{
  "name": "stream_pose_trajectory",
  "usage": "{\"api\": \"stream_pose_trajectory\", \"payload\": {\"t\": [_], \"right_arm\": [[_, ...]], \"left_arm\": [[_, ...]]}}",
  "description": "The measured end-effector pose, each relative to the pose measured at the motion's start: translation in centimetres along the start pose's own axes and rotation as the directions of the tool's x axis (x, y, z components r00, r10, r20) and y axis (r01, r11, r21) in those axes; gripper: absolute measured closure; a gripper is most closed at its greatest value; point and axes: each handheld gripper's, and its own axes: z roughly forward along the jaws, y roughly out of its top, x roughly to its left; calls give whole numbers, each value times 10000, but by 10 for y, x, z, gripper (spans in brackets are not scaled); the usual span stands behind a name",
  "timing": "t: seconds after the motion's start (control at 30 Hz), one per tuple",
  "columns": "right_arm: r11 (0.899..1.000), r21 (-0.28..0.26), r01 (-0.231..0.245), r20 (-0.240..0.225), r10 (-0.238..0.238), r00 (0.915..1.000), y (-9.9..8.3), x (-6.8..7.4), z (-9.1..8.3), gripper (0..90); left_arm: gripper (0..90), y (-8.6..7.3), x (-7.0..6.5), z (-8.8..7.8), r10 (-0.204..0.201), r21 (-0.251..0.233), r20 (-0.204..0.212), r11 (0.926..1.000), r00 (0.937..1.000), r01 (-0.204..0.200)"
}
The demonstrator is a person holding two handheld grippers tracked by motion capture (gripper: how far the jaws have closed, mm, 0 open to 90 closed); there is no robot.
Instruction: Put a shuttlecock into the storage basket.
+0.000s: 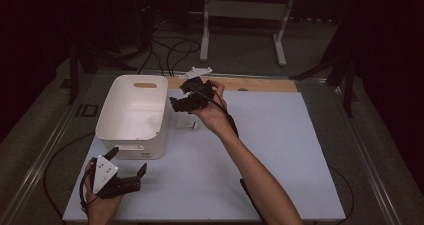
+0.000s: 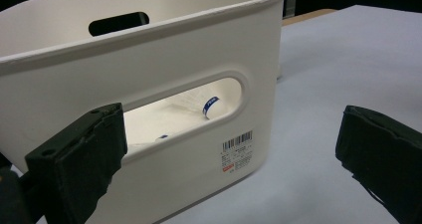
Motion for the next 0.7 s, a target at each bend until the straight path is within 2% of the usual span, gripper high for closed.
{"api": "stream_pose_trajectory", "payload": {"t": [0.7], "right_arm": [[9986,343,-391,252,382,9990,-12,-7,20,152]], "left_arm": [[2,0,0,0,-12,-5,4,10000,10000,12]]}}
